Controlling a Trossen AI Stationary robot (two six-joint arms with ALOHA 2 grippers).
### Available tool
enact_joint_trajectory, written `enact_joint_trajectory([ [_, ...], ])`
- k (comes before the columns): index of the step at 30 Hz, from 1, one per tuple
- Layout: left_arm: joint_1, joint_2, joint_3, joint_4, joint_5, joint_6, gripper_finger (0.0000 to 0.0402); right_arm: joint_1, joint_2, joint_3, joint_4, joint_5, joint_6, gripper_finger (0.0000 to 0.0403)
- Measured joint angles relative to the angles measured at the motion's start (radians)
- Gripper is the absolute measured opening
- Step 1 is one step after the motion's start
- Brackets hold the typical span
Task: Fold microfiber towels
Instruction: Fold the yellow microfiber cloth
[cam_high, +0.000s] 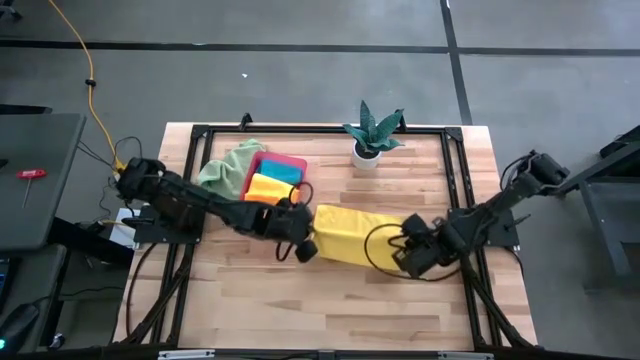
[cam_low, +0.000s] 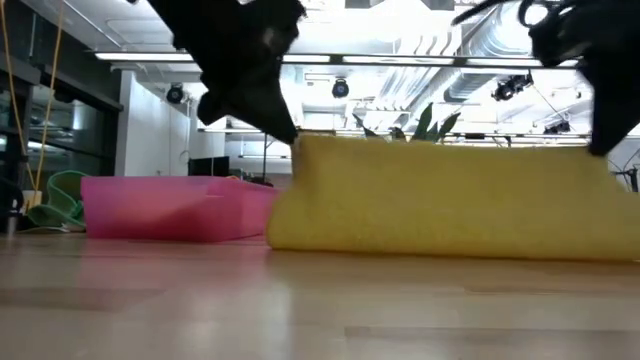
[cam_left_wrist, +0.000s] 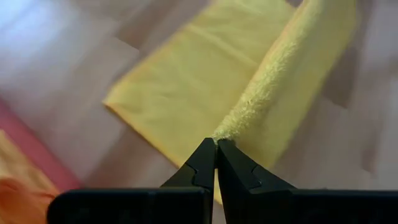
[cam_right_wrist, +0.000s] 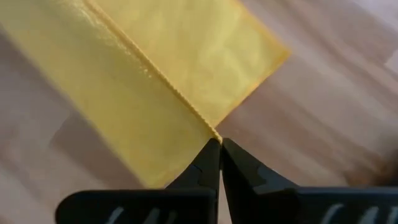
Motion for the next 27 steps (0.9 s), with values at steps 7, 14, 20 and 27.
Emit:
enact_joint_trajectory([
  [7,0.091,0.010,-0.013,0.023,-0.032,0.049,0.0000,-0.115,0.000,-0.068,0.031,0.041,-0.007,0.0000],
  [14,0.147,0.029,-0.053,0.041,-0.043,0.050,0.0000,-0.202,0.001,-0.157,0.144,0.052,-0.008,0.0000],
  [20,0.180,0.083,-0.056,0.139,-0.026,0.092,0.0000,-0.231,0.001,-0.173,0.154,0.014,-0.008,0.0000],
  [27,0.200,0.144,-0.056,0.195,0.010,0.119,0.0000,-0.238,0.001,-0.173,0.132,-0.003,-0.008,0.0000],
])
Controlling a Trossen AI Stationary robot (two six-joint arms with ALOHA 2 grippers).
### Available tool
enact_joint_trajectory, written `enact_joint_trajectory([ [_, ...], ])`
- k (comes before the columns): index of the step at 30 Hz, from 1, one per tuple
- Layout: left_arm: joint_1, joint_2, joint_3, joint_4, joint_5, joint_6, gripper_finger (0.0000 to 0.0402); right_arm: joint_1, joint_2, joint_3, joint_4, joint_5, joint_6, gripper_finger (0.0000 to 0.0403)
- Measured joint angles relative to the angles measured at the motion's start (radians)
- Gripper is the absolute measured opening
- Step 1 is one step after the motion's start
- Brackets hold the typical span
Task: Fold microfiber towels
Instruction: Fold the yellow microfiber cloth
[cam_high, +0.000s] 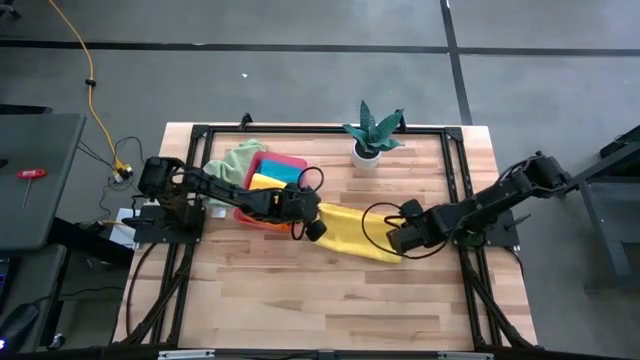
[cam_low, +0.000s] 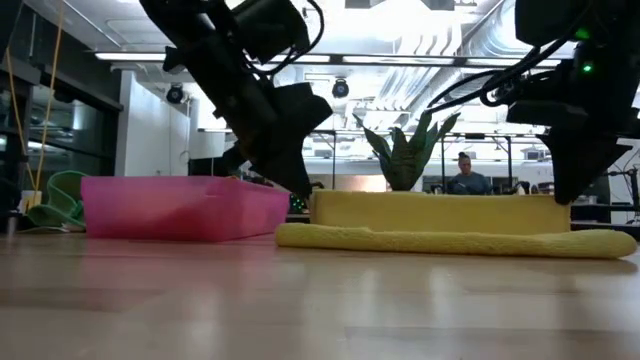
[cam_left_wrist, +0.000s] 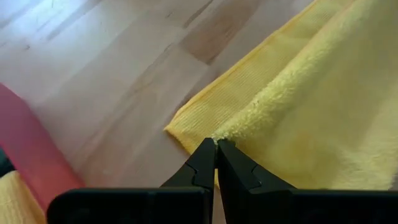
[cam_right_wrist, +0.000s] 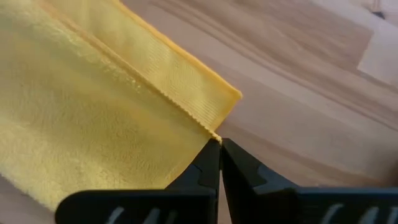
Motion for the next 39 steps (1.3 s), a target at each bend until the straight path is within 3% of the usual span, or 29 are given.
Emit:
enact_joint_trajectory([
  [7,0.012,-0.002,0.000,0.007,-0.072,0.000,0.0001,-0.042,0.000,0.000,-0.008,0.004,0.000,0.0000],
  [23,0.020,-0.003,0.000,0.003,-0.064,0.033,0.0039,-0.051,0.000,0.000,-0.014,-0.018,0.011,0.0006],
  [30,0.049,-0.012,0.000,-0.036,-0.064,0.070,0.0088,-0.051,0.000,0.000,-0.022,-0.002,0.010,0.0081],
  [35,0.087,-0.085,0.002,-0.099,-0.064,0.113,0.0121,-0.050,-0.014,0.000,-0.043,0.029,-0.009,0.0144],
  [39,0.119,-0.179,0.002,-0.092,-0.049,0.168,0.0138,-0.050,-0.077,0.000,-0.081,0.070,-0.030,0.0171],
])
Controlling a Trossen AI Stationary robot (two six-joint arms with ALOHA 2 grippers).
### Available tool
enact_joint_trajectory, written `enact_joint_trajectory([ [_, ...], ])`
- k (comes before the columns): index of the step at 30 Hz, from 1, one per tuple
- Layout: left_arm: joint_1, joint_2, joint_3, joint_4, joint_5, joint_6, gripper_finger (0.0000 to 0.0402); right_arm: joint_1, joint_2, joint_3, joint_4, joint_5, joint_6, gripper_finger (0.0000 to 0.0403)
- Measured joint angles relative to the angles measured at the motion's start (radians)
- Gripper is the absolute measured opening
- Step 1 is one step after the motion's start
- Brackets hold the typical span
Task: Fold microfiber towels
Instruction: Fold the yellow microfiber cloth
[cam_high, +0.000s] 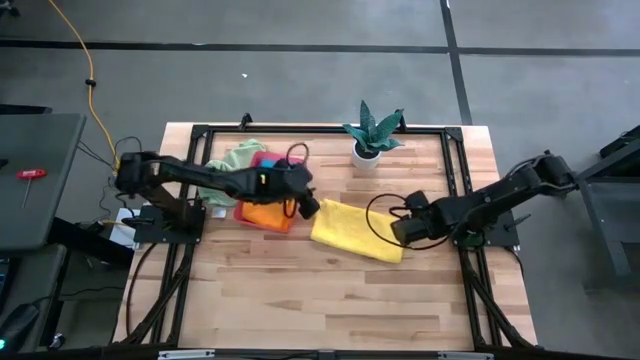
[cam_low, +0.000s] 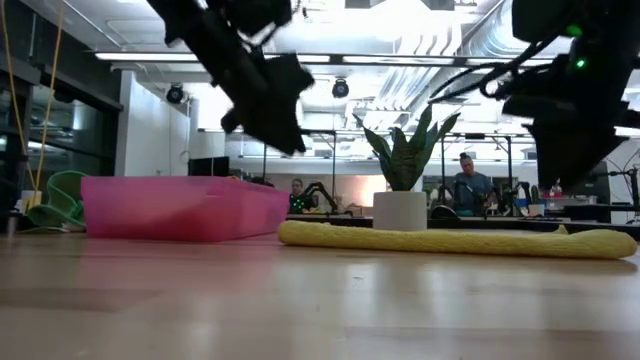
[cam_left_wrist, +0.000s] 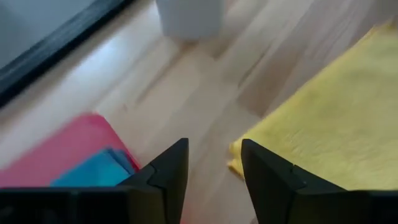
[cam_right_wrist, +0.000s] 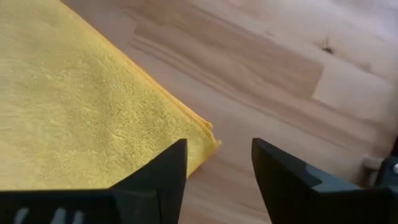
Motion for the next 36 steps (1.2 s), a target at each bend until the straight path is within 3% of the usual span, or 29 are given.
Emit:
enact_joint_trajectory([
  [4,0.031,-0.057,0.001,0.032,0.050,0.023,0.0146,0.001,-0.089,0.000,-0.031,0.005,-0.057,0.0178],
  [8,0.048,-0.064,0.001,0.058,0.124,0.013,0.0147,0.008,-0.150,0.000,-0.039,-0.063,-0.058,0.0179],
  [12,0.040,-0.056,0.001,0.064,0.239,-0.035,0.0146,0.023,-0.168,-0.055,0.012,-0.195,0.039,0.0179],
  [16,0.014,-0.056,0.000,0.131,0.351,-0.028,0.0145,0.051,-0.184,-0.189,0.226,-0.276,0.205,0.0179],
  [21,-0.015,-0.075,0.000,0.297,0.480,-0.028,0.0145,0.062,-0.185,-0.283,0.414,-0.247,0.376,0.0179],
  [28,-0.031,-0.128,0.000,0.494,0.624,-0.065,0.0145,0.050,-0.118,-0.294,0.502,-0.214,0.452,0.0179],
  [36,-0.017,-0.249,0.000,0.501,0.624,-0.036,0.0145,0.025,-0.002,-0.286,0.558,-0.219,0.534,0.0179],
])
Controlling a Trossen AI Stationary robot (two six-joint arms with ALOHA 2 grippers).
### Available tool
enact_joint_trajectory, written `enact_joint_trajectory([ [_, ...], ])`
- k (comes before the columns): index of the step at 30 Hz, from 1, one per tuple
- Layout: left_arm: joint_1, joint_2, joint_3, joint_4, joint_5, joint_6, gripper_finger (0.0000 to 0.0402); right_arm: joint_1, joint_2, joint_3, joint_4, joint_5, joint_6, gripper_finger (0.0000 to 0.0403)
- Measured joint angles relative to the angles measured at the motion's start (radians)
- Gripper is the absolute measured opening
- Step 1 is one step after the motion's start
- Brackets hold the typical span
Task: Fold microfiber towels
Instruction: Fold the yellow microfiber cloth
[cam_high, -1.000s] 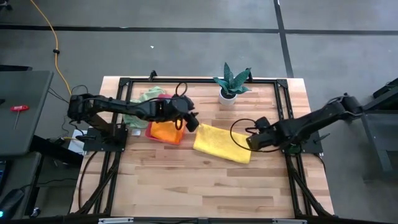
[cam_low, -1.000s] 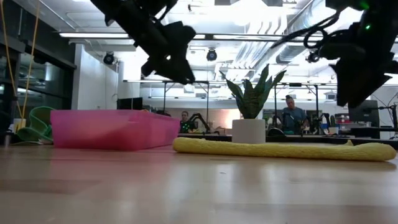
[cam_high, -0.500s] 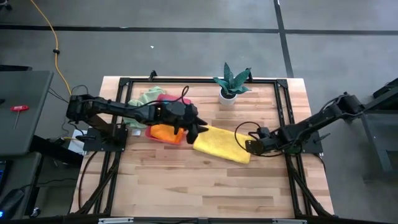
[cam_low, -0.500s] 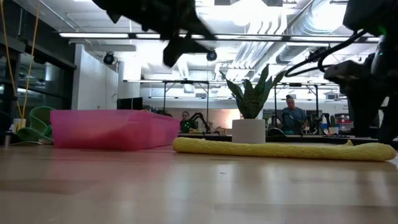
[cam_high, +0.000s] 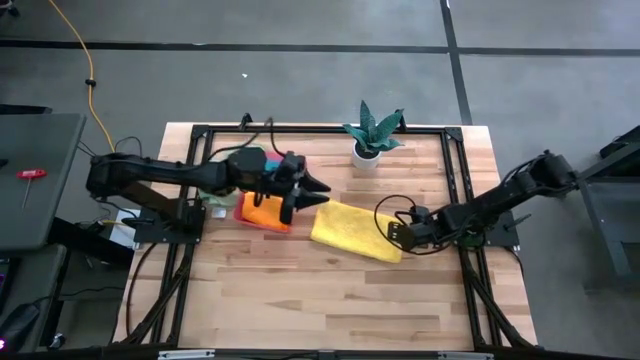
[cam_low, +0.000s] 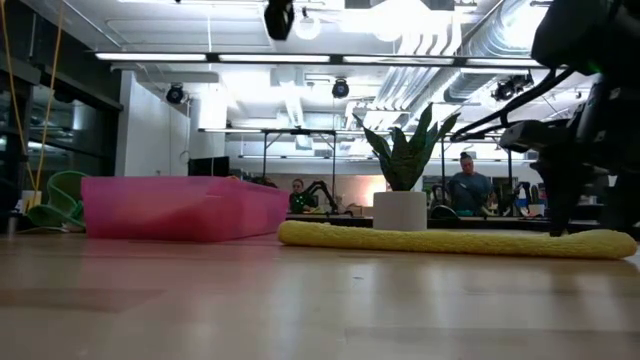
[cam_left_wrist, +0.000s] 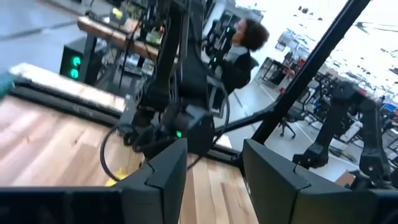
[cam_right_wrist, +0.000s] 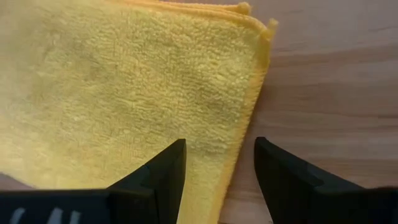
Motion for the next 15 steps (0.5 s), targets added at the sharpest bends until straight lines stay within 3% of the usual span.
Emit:
enact_joint_trajectory([
  [7,0.024,-0.057,0.000,-0.012,-0.002,0.007,0.0145,-0.001,0.023,0.050,-0.050,0.009,0.034,0.0170],
  [15,0.040,-0.058,0.000,-0.042,-0.003,0.007,0.0145,0.000,0.079,0.056,-0.035,0.023,0.090,0.0122],
])
